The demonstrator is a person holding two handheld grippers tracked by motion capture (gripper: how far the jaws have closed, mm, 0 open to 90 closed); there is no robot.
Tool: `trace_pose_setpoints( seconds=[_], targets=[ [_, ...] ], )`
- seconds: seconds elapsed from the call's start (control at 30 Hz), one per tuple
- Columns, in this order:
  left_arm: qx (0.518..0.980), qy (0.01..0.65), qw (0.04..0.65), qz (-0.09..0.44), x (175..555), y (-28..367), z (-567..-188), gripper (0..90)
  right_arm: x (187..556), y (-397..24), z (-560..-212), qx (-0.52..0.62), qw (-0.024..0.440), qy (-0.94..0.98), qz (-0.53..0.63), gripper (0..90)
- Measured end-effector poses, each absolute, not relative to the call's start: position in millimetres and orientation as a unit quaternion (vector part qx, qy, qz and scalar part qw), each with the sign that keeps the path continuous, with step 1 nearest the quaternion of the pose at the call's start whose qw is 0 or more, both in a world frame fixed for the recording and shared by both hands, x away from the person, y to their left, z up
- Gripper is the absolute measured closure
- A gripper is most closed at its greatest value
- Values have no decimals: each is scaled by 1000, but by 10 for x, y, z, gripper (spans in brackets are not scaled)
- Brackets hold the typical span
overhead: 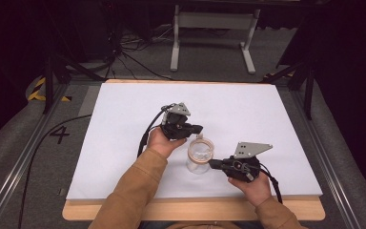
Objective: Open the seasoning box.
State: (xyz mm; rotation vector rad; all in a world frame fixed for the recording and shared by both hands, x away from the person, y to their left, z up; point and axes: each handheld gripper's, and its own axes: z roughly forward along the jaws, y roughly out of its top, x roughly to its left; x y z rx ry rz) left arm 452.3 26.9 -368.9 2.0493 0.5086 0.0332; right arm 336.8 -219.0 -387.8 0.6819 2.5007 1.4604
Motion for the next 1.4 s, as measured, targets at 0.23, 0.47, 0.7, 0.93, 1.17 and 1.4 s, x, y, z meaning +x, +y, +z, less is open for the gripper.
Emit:
trace_pose_setpoints(
  seconds=[0.23,0.47,0.7,0.93,1.17,1.4],
  targets=[
    [844,210,493,14,4522,269,-3688,900,3375,-2179,-3887,231,82,835,492,893],
    [844,210,492,14,4522,271,-3689,900,3381,-2191,-3884,236,82,831,497,894],
    [842,215,494,16,4510,295,-3660,896,3378,-2187,-3881,236,87,830,498,895],
    [829,221,512,19,4421,461,-3557,896,3401,-2183,-3828,225,93,830,502,895],
    [824,246,510,30,4315,718,-3524,896,3488,-2162,-3726,209,86,824,519,895],
    [816,269,510,37,4222,960,-3556,884,3608,-2161,-3622,195,90,818,534,895]
  ],
)
